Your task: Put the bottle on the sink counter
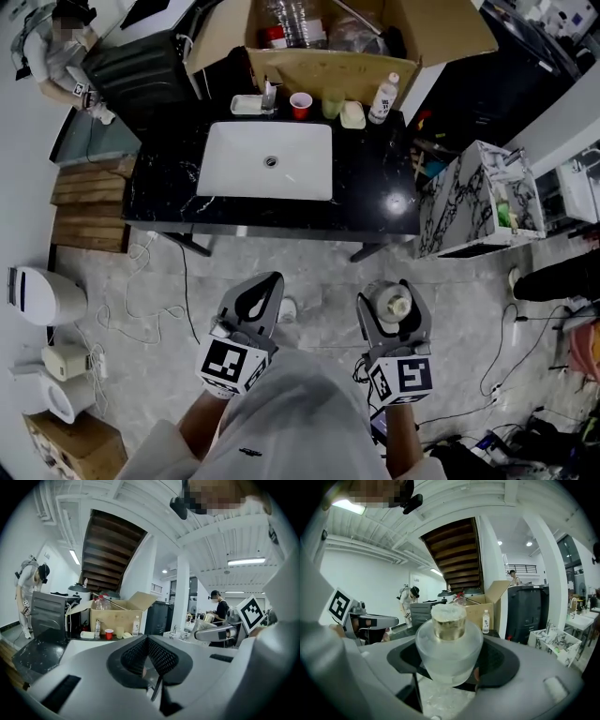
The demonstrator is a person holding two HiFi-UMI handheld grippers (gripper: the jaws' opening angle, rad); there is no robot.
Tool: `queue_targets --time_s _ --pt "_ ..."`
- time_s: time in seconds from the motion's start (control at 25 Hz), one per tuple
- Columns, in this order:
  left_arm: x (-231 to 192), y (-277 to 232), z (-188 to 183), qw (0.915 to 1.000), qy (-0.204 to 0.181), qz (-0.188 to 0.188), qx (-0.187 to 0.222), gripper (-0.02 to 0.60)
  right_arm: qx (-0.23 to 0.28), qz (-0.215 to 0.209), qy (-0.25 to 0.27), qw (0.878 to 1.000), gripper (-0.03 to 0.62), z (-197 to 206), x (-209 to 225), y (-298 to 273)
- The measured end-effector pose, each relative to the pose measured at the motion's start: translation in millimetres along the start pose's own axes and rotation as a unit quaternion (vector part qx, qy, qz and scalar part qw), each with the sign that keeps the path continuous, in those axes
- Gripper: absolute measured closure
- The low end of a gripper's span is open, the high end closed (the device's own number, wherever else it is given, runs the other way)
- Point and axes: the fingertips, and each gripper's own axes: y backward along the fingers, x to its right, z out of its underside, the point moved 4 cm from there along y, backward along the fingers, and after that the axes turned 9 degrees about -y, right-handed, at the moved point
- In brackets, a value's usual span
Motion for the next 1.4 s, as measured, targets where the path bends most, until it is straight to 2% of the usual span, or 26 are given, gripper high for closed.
queue_targets --time_s 0.44,0.88,1.16,1.4 --pt "-45 -42 2 0.9995 0.0 0.032 0.001 0.574 0.004 0.042 -0.013 0.999 0.25 -8 7 -49" --pt "-50 -62 1 0.9976 -0.006 0.068 -0.011 0.574 0.003 0.07 -0.023 0.997 0.25 -11 11 -56" --pt "-55 -79 1 0.9981 -0.007 0.06 -0.015 0.574 0.001 0.061 -0.022 0.998 0.25 -12 24 -73" --pt "-59 -111 -6 0.9981 -0.005 0.057 -0.023 0.574 -0.004 0.044 -0.02 0.999 0.25 -21 48 -109"
